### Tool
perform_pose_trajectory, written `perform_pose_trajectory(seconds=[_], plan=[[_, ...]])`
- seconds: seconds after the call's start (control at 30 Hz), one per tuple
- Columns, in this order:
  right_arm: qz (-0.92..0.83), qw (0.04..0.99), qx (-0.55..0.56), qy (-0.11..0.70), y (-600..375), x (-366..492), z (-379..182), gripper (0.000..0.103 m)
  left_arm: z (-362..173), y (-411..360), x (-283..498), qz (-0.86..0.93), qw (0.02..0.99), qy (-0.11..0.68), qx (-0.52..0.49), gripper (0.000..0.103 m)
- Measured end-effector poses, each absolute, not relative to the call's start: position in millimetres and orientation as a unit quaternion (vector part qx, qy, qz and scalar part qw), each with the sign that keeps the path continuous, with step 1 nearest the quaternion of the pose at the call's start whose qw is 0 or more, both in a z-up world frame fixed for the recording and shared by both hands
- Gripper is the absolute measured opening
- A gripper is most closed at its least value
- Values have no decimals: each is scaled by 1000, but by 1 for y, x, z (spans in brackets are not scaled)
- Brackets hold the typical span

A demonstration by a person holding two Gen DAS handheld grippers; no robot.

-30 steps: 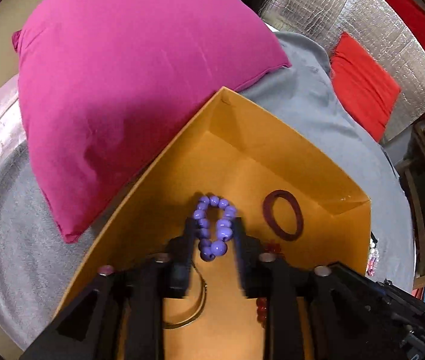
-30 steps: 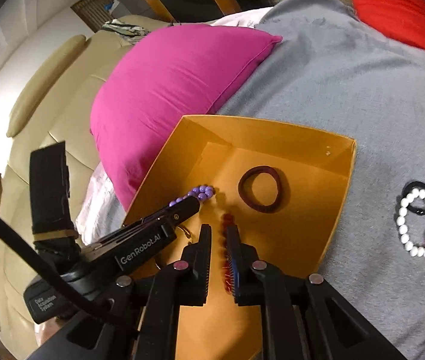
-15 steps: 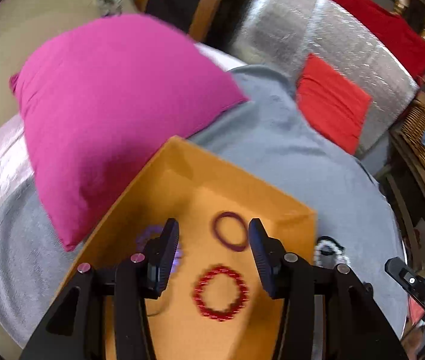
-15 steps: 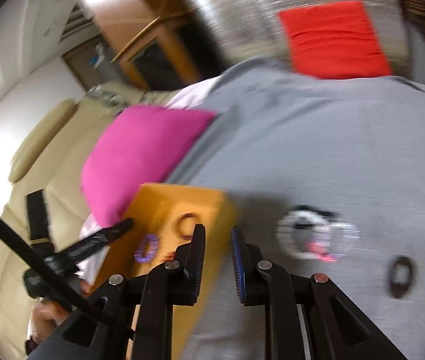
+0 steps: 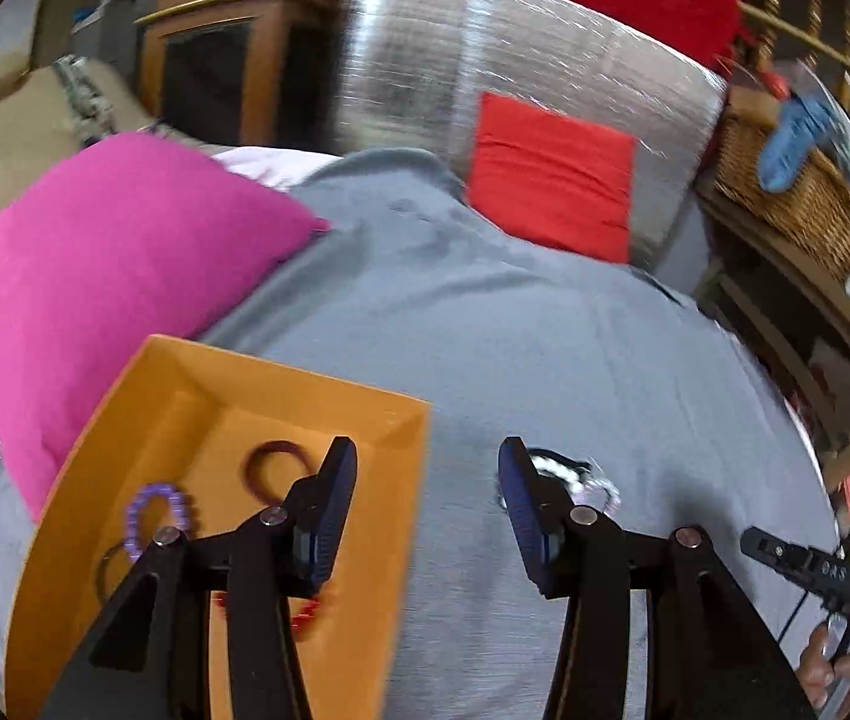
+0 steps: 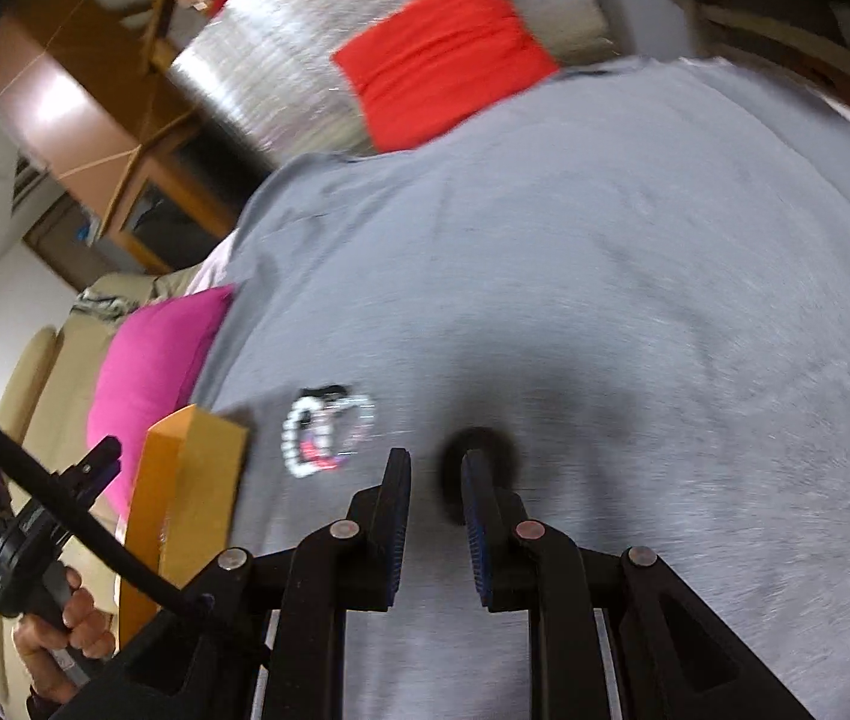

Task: Organize jewelry
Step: 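Move both tools back over the white pearl bracelet and black hair tie, then grasp the black hair tie with the right tool while the left tool grasps the white pearl bracelet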

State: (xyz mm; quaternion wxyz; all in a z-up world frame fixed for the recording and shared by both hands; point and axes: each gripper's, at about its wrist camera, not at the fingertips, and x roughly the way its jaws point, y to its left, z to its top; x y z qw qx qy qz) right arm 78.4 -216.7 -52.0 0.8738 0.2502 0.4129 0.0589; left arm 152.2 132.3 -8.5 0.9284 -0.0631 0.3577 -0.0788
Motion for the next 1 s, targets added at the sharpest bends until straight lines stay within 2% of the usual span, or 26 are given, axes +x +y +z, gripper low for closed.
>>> perform_pose_trajectory(seconds=[0.3, 0.5, 0.6, 0.7, 0.87, 0.93, 1.0], plan=[[51, 852, 264, 450, -235, 102, -73, 21, -34, 84, 165, -94, 911, 400, -41, 50], [48, 856, 207, 471, -205, 118, -84, 21, -47, 63, 164, -111, 903, 413, -29, 50], [38, 870, 154, 467, -192, 118, -86, 10, -57, 47, 168, -125, 897, 424, -18, 50], [32, 875, 130, 465, -193, 112, -83, 9, -69, 32, 172, -136, 892, 432, -6, 50], [31, 870, 154, 467, -213, 100, -81, 9, -87, 20, 181, -142, 886, 441, -4, 50], [34, 867, 163, 471, -217, 100, -82, 9, -93, 18, 184, -145, 883, 445, -11, 46], [37, 865, 166, 472, -219, 98, -83, 9, -97, 13, 186, -150, 881, 448, -11, 34]])
